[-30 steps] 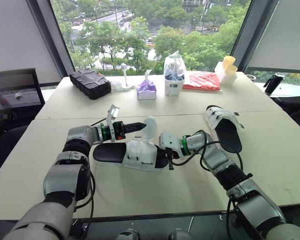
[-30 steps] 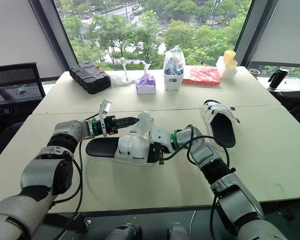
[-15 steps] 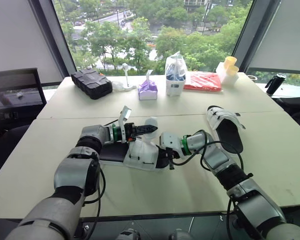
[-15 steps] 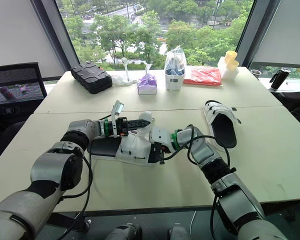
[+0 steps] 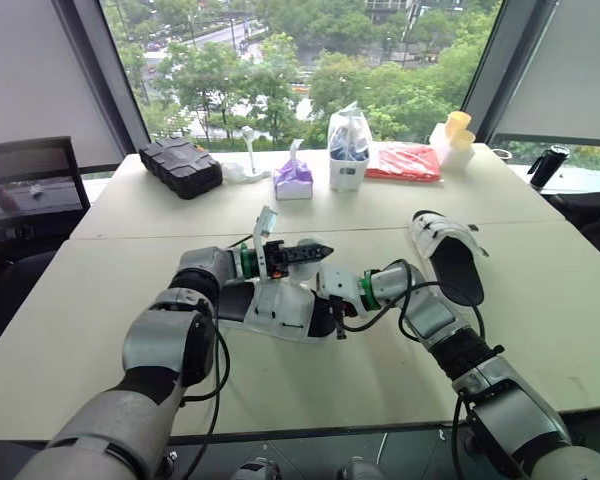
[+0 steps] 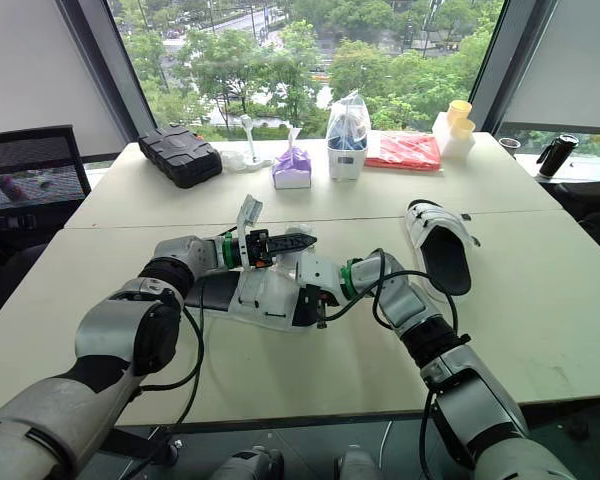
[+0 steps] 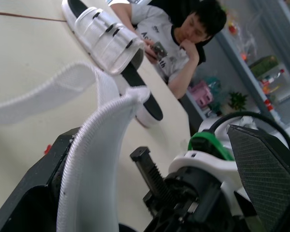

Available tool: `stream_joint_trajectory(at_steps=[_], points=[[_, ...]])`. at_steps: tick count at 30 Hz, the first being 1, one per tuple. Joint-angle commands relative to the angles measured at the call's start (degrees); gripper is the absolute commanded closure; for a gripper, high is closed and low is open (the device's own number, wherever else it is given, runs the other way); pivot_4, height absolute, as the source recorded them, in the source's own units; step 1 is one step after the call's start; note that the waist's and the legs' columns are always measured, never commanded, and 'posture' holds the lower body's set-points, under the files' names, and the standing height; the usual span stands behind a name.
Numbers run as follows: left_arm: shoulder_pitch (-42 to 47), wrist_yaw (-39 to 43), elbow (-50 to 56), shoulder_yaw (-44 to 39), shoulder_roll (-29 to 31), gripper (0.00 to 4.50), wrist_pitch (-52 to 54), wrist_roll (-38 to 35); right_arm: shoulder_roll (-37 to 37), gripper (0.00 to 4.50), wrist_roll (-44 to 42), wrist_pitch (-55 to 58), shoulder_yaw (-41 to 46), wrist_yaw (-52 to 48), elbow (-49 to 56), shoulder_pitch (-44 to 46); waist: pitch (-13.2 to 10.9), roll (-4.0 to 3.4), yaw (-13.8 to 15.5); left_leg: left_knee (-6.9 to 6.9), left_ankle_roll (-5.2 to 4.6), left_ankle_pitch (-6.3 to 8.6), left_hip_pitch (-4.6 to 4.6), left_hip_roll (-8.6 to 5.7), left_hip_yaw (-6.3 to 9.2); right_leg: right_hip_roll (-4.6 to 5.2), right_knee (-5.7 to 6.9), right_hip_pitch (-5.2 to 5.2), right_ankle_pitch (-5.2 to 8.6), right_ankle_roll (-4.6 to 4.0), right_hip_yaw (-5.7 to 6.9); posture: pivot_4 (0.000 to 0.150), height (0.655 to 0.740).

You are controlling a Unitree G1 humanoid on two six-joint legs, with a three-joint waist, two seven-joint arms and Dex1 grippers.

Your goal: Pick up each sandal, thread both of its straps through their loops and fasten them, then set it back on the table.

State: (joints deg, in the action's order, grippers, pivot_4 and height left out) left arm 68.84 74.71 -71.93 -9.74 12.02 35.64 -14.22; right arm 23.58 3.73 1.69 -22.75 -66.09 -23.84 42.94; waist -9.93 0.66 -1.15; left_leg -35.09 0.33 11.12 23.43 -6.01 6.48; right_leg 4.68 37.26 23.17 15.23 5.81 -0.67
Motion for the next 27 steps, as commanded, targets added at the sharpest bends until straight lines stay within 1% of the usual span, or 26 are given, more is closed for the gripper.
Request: stream_joint_trajectory(at_steps=[1,3,10,17,27], points=[[0.77,2.89,0.62,0.75,1.21,0.07,-0.07,0.62,0.76,4.5,2.09,1.05,-1.06,0.25,-1.5,-1.11,0.0,0.0,-0.01,-0.01,0.0,0.0,0.0,-0.01,0.0,0.0,0.0,0.0,0.0,0.0,0.0,0.15,0.74],[0.93,3.36,0.45,0.5,1.52,0.07,0.39,0.57,0.73,4.5,2.05,1.1,-1.1,0.33,-1.34,-1.37,0.0,0.0,0.0,-0.02,0.0,0.0,0.0,0.0,0.0,0.0,0.0,-0.01,0.0,0.0,0.0,0.15,0.74],[2.21,2.78,-0.06,-5.19,2.7,0.07,3.7,-3.93,0.58,4.5,1.97,1.3,-1.09,0.56,-1.34,-1.46,0.0,0.0,-0.04,-0.02,0.0,0.0,0.0,0.0,0.0,0.0,0.0,0.0,0.0,0.0,0.0,0.15,0.74],[2.95,4.32,0.2,-6.36,2.69,0.07,5.63,-4.85,0.82,4.5,2.05,1.34,-1.05,0.48,-1.41,-1.33,0.0,0.0,-0.04,-0.03,0.0,0.0,0.0,0.0,0.0,0.0,0.0,-0.01,0.0,0.0,0.0,0.15,0.74],[3.83,3.02,0.39,-7.27,2.64,0.07,5.53,-5.89,1.03,4.5,2.06,1.41,-1.02,0.45,-1.17,-1.47,0.0,0.0,-0.03,-0.03,0.0,0.0,0.0,0.0,0.0,0.0,0.01,-0.01,0.0,0.0,0.0,0.15,0.74]])
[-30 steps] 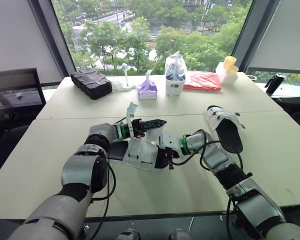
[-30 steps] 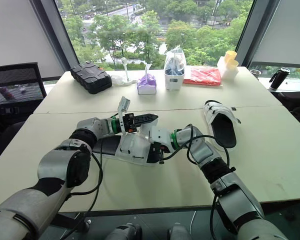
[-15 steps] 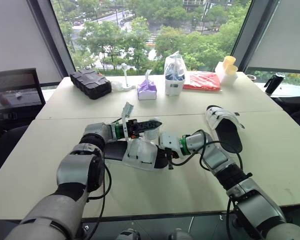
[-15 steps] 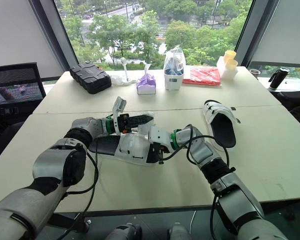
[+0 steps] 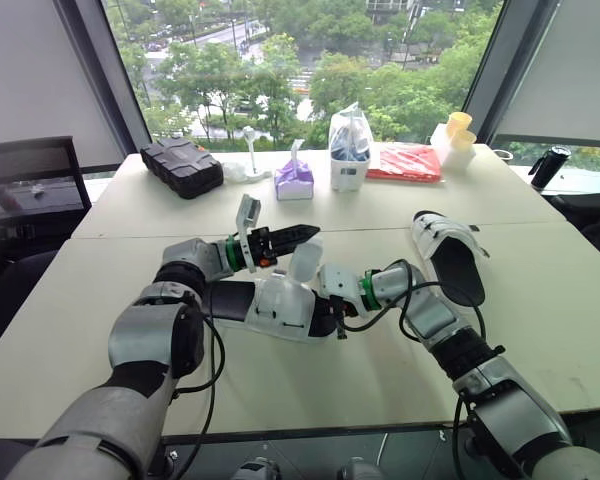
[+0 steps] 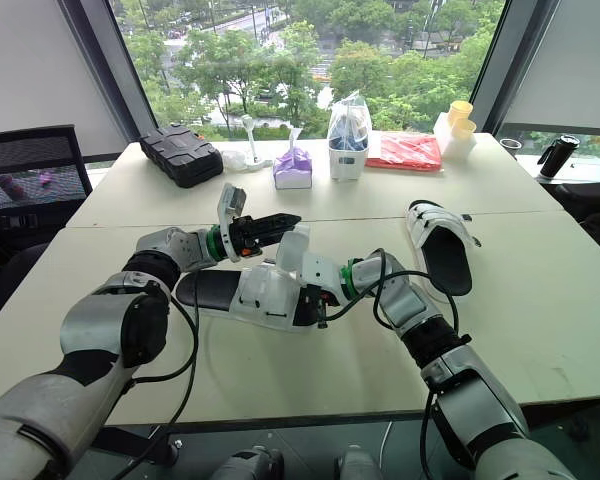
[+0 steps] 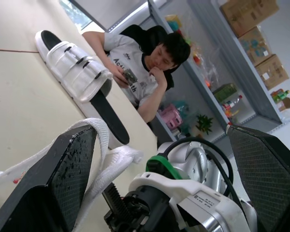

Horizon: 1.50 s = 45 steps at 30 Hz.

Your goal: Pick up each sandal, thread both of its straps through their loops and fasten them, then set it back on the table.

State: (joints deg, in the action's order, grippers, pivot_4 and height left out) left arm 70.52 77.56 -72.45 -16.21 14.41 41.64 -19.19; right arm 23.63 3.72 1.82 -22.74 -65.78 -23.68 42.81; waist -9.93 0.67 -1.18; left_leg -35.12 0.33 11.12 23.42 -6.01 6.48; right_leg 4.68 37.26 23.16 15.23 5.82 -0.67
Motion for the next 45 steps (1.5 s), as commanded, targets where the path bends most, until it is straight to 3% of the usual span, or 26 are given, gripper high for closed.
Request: stream_joint_trajectory(at_steps=[1,17,20,27,33,39,42,45], points=[[2.37,0.13,0.84,-1.04,0.36,0.07,-0.18,-1.15,0.95,4.5,2.08,1.26,-1.02,0.16,-1.44,-1.27,0.0,0.0,0.0,0.0,0.0,0.0,0.0,0.0,0.0,0.0,0.0,0.0,0.0,0.0,0.0,0.15,0.74],[4.15,-0.7,0.76,-3.92,1.34,0.07,0.13,-3.15,0.81,4.5,2.0,1.37,-0.9,0.42,-1.38,-1.33,0.0,0.0,0.0,0.0,0.0,0.0,0.0,0.0,0.0,0.0,0.01,0.0,0.0,0.0,0.0,0.15,0.74],[3.8,-0.82,0.81,-3.39,1.55,0.94,-0.69,-2.55,0.81,4.5,2.01,1.45,-0.94,0.43,-1.22,-1.42,0.0,0.0,0.01,0.0,0.0,0.0,0.0,0.0,0.0,0.0,0.01,0.01,0.0,0.0,0.0,0.15,0.74],[3.11,-0.52,1.14,-2.61,1.59,4.39,-1.29,-1.82,0.89,4.5,2.03,1.39,-0.94,0.39,-1.18,-1.51,0.0,0.0,0.0,0.0,0.0,0.0,0.0,0.0,0.0,0.0,0.01,0.01,0.0,0.0,0.0,0.15,0.74],[2.77,-0.05,1.24,-2.48,1.8,4.45,-2.13,-1.1,0.89,4.5,2.05,1.35,-1.01,0.33,-1.18,-1.5,0.0,0.0,0.0,0.0,0.0,0.0,0.0,0.0,-0.01,0.0,0.02,0.01,0.0,0.0,0.0,0.15,0.74],[1.42,5.9,4.05,0.96,2.6,4.45,-3.22,0.47,0.9,4.5,2.01,1.57,-1.05,0.35,-0.63,-1.74,0.0,0.0,0.0,0.0,0.0,0.0,0.0,0.0,-0.01,0.0,0.03,0.02,0.0,0.0,0.0,0.15,0.74],[-0.78,11.6,9.68,4.79,3.51,4.45,-3.41,1.1,0.95,4.5,1.98,1.8,-1.04,0.39,-0.28,-1.94,0.0,0.0,-0.01,0.01,0.0,0.0,0.0,0.0,-0.02,0.0,0.03,0.02,0.0,0.0,-0.01,0.15,0.74],[-5.97,14.85,22.68,10.21,6.43,4.45,2.34,-3.56,0.96,4.5,1.93,1.93,-1.02,0.45,-0.14,-2.18,-0.01,-0.01,-0.04,0.02,0.01,0.0,0.0,0.01,-0.02,0.0,0.03,0.03,0.0,-0.01,-0.04,0.15,0.74]])
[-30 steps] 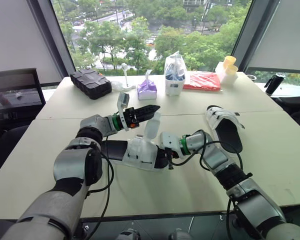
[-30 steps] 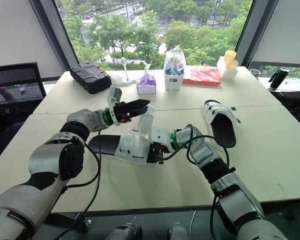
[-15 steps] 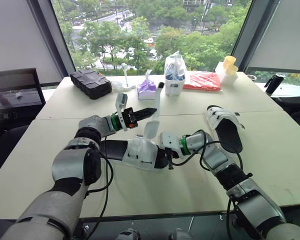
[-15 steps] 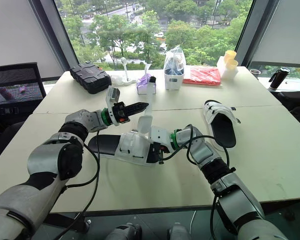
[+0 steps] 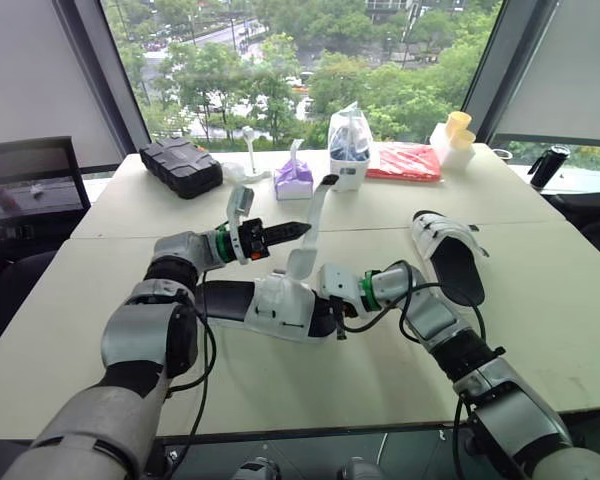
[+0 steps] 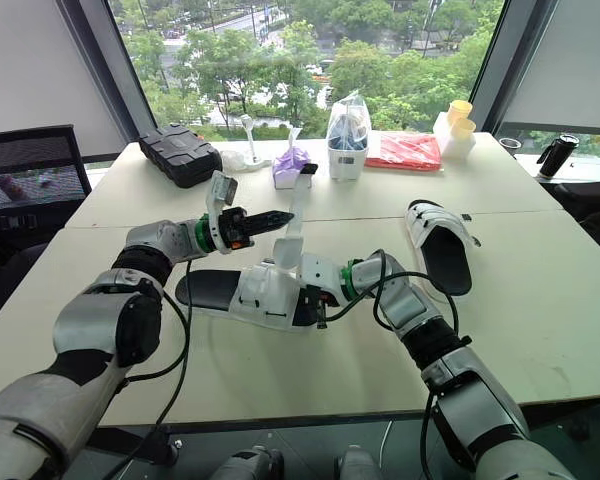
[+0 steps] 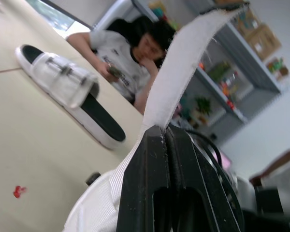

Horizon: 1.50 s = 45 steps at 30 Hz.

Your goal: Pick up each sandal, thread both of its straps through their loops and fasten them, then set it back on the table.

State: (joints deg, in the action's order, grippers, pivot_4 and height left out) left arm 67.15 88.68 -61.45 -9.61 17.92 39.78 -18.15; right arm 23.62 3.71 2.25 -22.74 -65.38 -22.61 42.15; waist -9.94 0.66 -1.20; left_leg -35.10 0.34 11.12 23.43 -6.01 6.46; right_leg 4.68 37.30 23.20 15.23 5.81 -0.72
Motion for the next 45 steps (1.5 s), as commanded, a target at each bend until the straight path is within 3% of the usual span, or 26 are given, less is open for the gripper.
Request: stream_joint_trajectory(at_steps=[1,5,8,10,14,18,21,23,25,27,32,34,36,45], points=[[-5.01,3.82,17.18,5.58,4.59,4.45,6.81,-7.06,0.97,4.5,1.9,1.54,-1.03,0.06,-1.17,-1.61,0.0,-0.01,-0.1,0.02,0.0,0.0,0.0,0.0,0.0,0.0,0.0,0.01,0.0,0.0,-0.02,0.15,0.74],[-14.0,3.82,34.3,12.24,11.8,4.45,12.05,-14.13,0.94,4.5,1.84,1.4,-1.09,0.06,-1.29,-1.78,0.0,-0.01,-0.1,0.07,0.01,0.0,0.0,0.04,-0.01,0.02,-0.01,0.06,0.0,-0.01,-0.17,0.15,0.74],[-20.12,3.82,43.44,16.8,17.18,4.45,9.08,-15.8,0.88,4.5,1.83,1.2,-1.12,-0.01,-1.5,-1.78,0.0,-0.02,0.06,0.05,0.02,0.01,0.0,0.06,0.0,0.05,-0.02,0.05,0.0,-0.03,-0.18,0.15,0.74],[-24.12,3.82,47.87,19.62,19.92,4.45,2.69,-15.03,0.8,4.5,1.82,1.06,-1.16,-0.04,-1.7,-1.76,0.01,-0.03,0.04,0.07,0.05,0.03,0.0,0.06,-0.01,0.09,-0.04,0.05,0.0,-0.05,-0.2,0.15,0.74],[-30.29,3.8,52.23,20.05,19.37,4.45,-16.93,-8.42,0.61,4.5,1.88,0.77,-1.29,-0.01,-2.03,-1.75,0.01,-0.04,0.3,0.12,0.06,0.04,0.0,0.07,-0.01,0.13,-0.1,0.07,0.01,-0.08,-0.21,0.15,0.74],[-33.75,3.43,50.6,20.67,17.26,4.45,-37.19,-1.52,0.43,4.5,1.88,0.73,-1.39,0.02,-2.12,-1.68,0.02,-0.06,0.44,0.13,0.06,0.04,0.0,0.06,-0.04,0.18,-0.16,0.06,0.02,-0.1,-0.21,0.15,0.74],[-34.7,-3.14,39.69,20.77,13.32,4.45,-65.14,7.9,0.21,4.5,2.01,0.42,-1.53,0.14,-2.45,-1.48,0.06,-0.1,0.57,0.14,0.05,0.05,-0.02,0.04,-0.07,0.26,-0.22,0.08,0.02,-0.1,-0.18,0.15,0.74],[-33.85,-5.71,32.88,20.64,12.06,4.45,-76.21,11.17,0.19,4.5,2.03,0.29,-1.54,0.13,-2.6,-1.38,0.07,-0.09,0.58,0.11,0.04,0.05,-0.04,0.02,-0.08,0.29,-0.24,0.07,0.02,-0.14,-0.17,0.15,0.74],[-32.39,-7.18,27.22,20.84,11.84,3.9,-80.9,12.88,0.17,4.5,2.07,0.17,-1.58,0.15,-2.8,-1.28,0.08,-0.08,0.62,0.08,0.03,0.04,-0.03,0.02,-0.09,0.3,-0.23,0.07,0.0,-0.14,-0.16,0.15,0.74],[-31.54,-7.33,23.88,21.13,11.85,3.15,-82.68,12.88,0.13,4.5,2.09,0.09,-1.59,0.17,-3.02,-1.14,0.09,-0.1,0.69,0.05,0.03,0.05,-0.04,0.02,-0.07,0.3,-0.23,0.11,-0.01,-0.13,-0.12,0.15,0.74],[-33.58,-4.87,25.2,21.31,12.84,0.62,-83.35,9.09,0.14,4.5,2.06,-0.11,-1.64,0.17,-3.3,-1.0,0.1,-0.11,0.7,-0.05,-0.03,0.01,-0.05,-0.01,-0.03,0.29,-0.21,0.09,-0.02,-0.09,-0.08,0.15,0.74],[-36.33,-2.75,28.95,21.27,14.44,0.03,-80.31,6.46,0.16,4.5,2.03,-0.11,-1.66,0.17,-3.23,-1.05,0.1,-0.11,0.58,-0.04,-0.04,0.01,-0.05,-0.01,-0.03,0.29,-0.19,0.1,-0.02,-0.09,-0.08,0.15,0.74],[-38.82,-1.77,32.33,21.18,16.15,0.03,-77.63,4.67,0.18,4.5,2.04,-0.17,-1.71,0.15,-3.19,-1.12,0.1,-0.12,0.48,-0.02,-0.04,0.01,-0.05,0.0,-0.03,0.29,-0.16,0.11,-0.02,-0.08,-0.08,0.15,0.74],[-50.67,-4.56,55.03,19.36,25.07,0.03,-39.4,-8.25,0.11,4.5,2.08,-0.68,-1.81,0.17,-3.66,-1.01,0.09,-0.15,0.54,0.04,-0.04,0.04,-0.05,0.03,0.01,0.23,-0.14,0.15,0.04,-0.17,-0.1,0.15,0.74]])
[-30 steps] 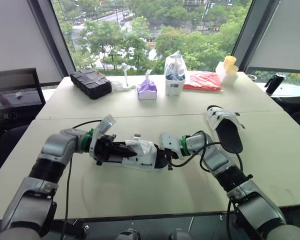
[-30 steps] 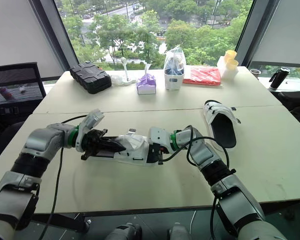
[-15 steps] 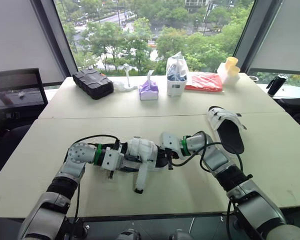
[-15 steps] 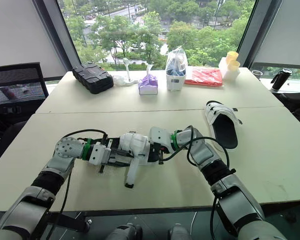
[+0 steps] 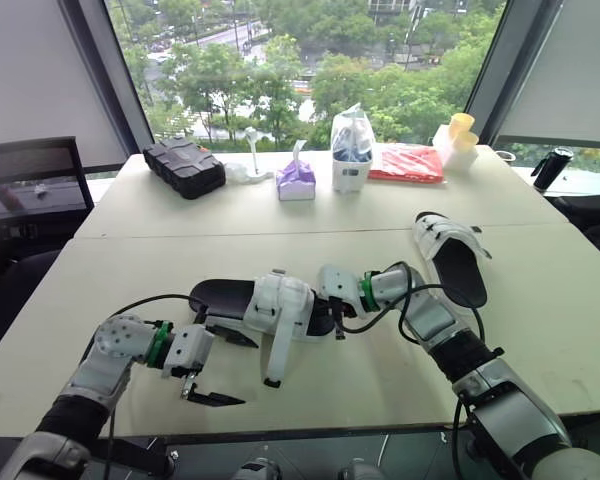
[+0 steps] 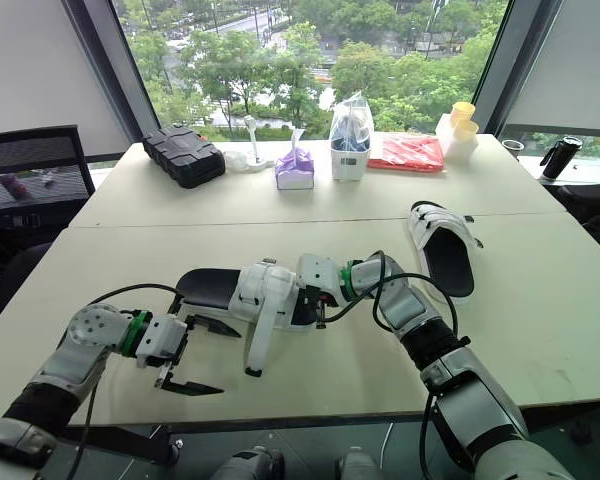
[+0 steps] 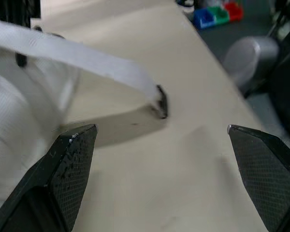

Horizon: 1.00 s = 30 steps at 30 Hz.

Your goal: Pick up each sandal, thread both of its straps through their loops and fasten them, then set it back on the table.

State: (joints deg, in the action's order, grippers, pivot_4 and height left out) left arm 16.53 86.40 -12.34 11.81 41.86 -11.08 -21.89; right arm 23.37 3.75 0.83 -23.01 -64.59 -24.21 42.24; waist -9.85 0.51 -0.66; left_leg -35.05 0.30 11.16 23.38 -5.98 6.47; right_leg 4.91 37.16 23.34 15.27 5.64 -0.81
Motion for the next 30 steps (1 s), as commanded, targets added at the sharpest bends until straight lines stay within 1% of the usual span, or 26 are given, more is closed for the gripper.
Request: stream_joint_trajectory(at_steps=[1,2,3,4,7,9,12,16,19,22,26,30], points=[[0.16,-4.28,7.33,-2.66,0.93,0.03,17.68,-6.98,0.26,4.5,2.09,0.68,-1.59,-0.56,-2.18,-1.03,0.0,0.0,-0.01,-0.01,0.01,0.01,0.0,0.0,0.0,0.0,0.0,-0.01,0.06,-0.09,0.0,0.15,0.74],[0.3,-5.76,8.48,-3.23,0.71,0.03,22.22,-8.67,0.18,4.5,2.12,0.65,-1.62,-0.51,-2.27,-0.98,0.0,0.0,-0.05,-0.02,0.01,0.0,0.0,0.0,0.0,0.0,-0.01,-0.01,0.06,-0.09,0.0,0.15,0.74],[1.14,-7.99,9.67,-3.82,0.73,0.03,30.77,-12.22,0.15,4.5,2.14,0.59,-1.67,-0.54,-2.31,-0.93,0.0,0.0,-0.1,-0.02,-0.02,-0.01,-0.01,0.0,0.01,-0.01,0.0,-0.01,0.06,-0.08,0.0,0.15,0.74],[1.72,-9.65,10.72,-4.35,0.77,0.03,37.18,-14.74,0.13,4.5,2.14,0.55,-1.7,-0.58,-2.33,-0.89,0.0,0.0,-0.14,-0.01,-0.03,-0.01,-0.01,0.0,0.01,-0.02,0.01,0.0,0.03,-0.01,0.0,0.15,0.74],[3.04,-12.65,11.66,-5.11,0.05,0.03,47.33,-18.0,0.09,4.5,2.21,0.35,-1.8,-0.62,-2.64,-0.62,0.0,0.0,-0.24,0.01,-0.03,-0.02,-0.01,0.03,0.05,-0.1,0.01,0.0,-0.01,0.11,0.0,0.15,0.74],[3.95,-14.11,11.39,-4.97,-1.15,0.03,51.14,-18.6,0.03,4.5,2.22,0.28,-1.84,-0.62,-2.77,-0.48,0.0,0.01,-0.18,0.02,-0.02,-0.02,-0.01,0.03,0.05,-0.11,0.01,-0.01,-0.01,0.11,0.0,0.15,0.74],[4.36,-14.56,10.66,-2.79,-3.22,0.03,49.3,-14.9,0.01,4.5,2.23,0.16,-1.89,-0.66,-2.86,-0.4,0.0,0.01,-0.17,0.0,-0.01,-0.01,-0.02,0.03,0.04,-0.1,-0.02,-0.03,-0.02,0.09,-0.02,0.15,0.74],[3.87,-12.94,11.44,-1.11,-4.17,0.03,50.77,-14.29,-0.03,4.5,2.17,0.38,-1.88,-0.61,-2.67,-0.39,0.0,0.01,-0.15,0.02,0.0,0.0,-0.02,0.03,0.03,-0.09,-0.03,-0.06,-0.01,0.06,-0.04,0.15,0.74],[4.09,-12.65,10.74,-0.26,-5.08,0.83,50.36,-13.25,-0.06,4.5,2.2,0.44,-1.9,-0.56,-2.67,-0.39,0.0,0.01,-0.15,0.04,0.04,0.02,-0.01,0.04,0.03,-0.08,-0.03,-0.08,0.02,0.01,-0.04,0.15,0.74],[4.99,-12.61,9.68,-0.05,-6.18,2.29,50.12,-12.24,-0.09,4.5,2.17,0.54,-1.82,-0.56,-2.69,-0.3,0.0,0.01,-0.14,0.03,0.05,0.03,-0.02,0.04,0.02,-0.06,-0.07,-0.08,0.08,-0.09,-0.04,0.15,0.74],[5.91,-13.24,8.67,-0.51,-7.69,4.4,50.64,-11.93,-0.06,4.5,2.14,0.64,-1.77,-0.51,-2.54,-0.4,0.0,0.02,-0.13,0.03,0.04,0.02,-0.01,0.04,0.02,-0.06,-0.06,-0.08,0.08,-0.09,-0.04,0.15,0.74],[6.95,-13.73,8.53,-1.1,-8.68,4.46,52.82,-12.96,-0.11,4.5,2.14,0.76,-1.79,-0.51,-2.43,-0.46,0.01,0.02,-0.13,0.03,0.04,0.02,-0.01,0.04,0.02,-0.05,-0.07,-0.11,0.07,-0.09,-0.04,0.15,0.74]])
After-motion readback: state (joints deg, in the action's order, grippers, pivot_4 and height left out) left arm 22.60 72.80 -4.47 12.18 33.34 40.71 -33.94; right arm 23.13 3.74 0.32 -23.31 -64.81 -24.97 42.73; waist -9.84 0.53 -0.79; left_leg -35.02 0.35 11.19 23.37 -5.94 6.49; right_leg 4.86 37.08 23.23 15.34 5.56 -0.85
